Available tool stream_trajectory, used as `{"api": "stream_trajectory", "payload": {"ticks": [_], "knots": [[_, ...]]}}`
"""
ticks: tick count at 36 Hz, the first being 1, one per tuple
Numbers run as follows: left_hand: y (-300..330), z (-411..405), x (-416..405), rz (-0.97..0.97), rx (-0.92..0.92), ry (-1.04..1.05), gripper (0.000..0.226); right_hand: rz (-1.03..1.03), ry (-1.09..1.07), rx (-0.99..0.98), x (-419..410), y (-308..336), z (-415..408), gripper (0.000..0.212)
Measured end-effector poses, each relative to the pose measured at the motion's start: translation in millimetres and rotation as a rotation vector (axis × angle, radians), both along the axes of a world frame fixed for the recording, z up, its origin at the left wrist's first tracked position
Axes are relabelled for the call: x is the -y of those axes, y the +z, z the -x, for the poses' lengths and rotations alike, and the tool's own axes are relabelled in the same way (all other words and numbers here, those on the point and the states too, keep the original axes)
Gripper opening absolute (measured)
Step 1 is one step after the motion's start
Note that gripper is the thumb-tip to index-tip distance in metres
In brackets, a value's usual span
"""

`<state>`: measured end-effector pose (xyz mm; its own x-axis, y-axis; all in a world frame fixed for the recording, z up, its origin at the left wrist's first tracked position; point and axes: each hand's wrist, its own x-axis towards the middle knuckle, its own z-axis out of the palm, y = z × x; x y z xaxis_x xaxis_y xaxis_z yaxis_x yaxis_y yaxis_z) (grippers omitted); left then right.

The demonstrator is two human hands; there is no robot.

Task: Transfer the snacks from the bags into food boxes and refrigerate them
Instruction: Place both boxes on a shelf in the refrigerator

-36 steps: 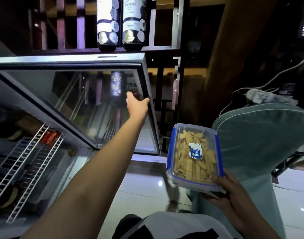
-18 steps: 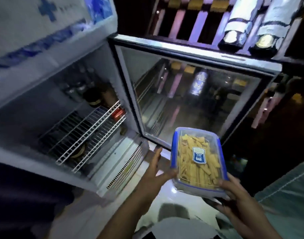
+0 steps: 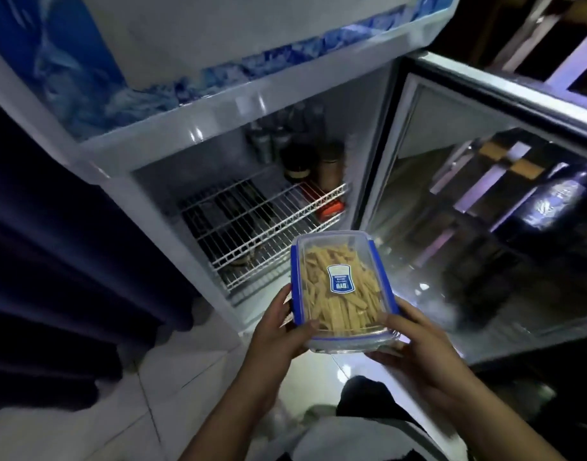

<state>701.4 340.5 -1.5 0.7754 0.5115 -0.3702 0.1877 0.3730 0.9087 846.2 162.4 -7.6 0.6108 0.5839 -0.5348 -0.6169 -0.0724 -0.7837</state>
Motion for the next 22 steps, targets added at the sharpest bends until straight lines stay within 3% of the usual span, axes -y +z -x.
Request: {"api": "stream_trajectory", "payload": {"ticks": [8,22], "knots": [[-24,-41,-30,0.072,-0.013,0.188,0.06,0.025,0.042,0.053,-60,-15,-67,0.046],[-53,-153,-96,0.101,-0.037,0.469,0.041,0.022,0.295,-0.02,-172,-56,-206,0.058]]}}
